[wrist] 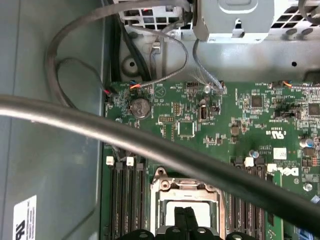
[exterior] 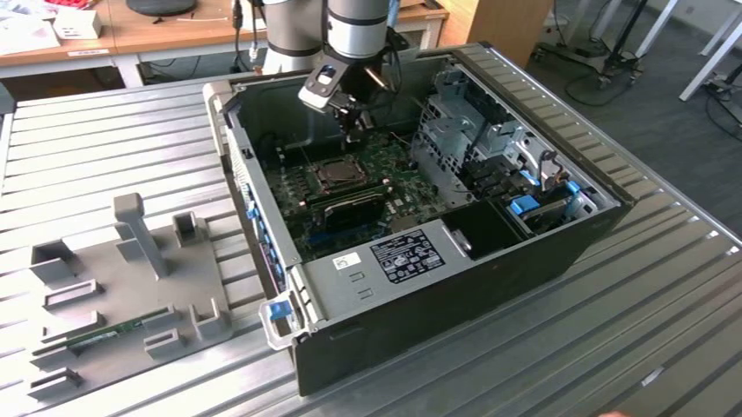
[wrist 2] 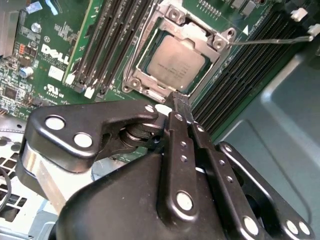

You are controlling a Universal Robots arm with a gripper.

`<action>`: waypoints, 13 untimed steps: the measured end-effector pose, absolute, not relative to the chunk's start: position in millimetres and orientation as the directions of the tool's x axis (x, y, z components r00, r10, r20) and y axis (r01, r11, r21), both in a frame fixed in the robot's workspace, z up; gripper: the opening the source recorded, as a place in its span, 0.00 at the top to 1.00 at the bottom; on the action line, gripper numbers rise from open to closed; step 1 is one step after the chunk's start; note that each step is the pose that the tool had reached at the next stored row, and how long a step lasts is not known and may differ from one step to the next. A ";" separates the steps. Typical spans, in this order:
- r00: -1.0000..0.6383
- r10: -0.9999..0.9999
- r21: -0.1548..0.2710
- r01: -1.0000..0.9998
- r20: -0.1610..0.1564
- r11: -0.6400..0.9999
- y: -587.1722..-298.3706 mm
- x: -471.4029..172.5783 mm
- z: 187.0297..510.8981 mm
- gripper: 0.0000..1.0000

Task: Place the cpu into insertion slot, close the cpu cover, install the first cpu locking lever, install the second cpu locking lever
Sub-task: 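Close the cpu cover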

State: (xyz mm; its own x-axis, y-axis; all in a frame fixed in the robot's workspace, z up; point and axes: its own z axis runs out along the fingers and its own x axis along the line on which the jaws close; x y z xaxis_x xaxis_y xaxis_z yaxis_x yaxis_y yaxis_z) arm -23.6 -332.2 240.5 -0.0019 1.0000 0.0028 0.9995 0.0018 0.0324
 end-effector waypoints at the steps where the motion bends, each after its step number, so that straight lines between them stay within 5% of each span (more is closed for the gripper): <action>1: -0.002 1.000 0.032 0.999 0.003 0.002 -332.2 -23.6 240.6 0.90; 13: -0.002 1.000 0.032 0.999 0.003 0.002 -332.6 -28.6 240.1 0.90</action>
State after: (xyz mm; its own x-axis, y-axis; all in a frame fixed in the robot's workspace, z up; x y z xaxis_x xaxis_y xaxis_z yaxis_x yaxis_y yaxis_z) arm -28.6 -332.6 240.1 -0.0020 1.0000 0.0028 0.9995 0.0019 0.0324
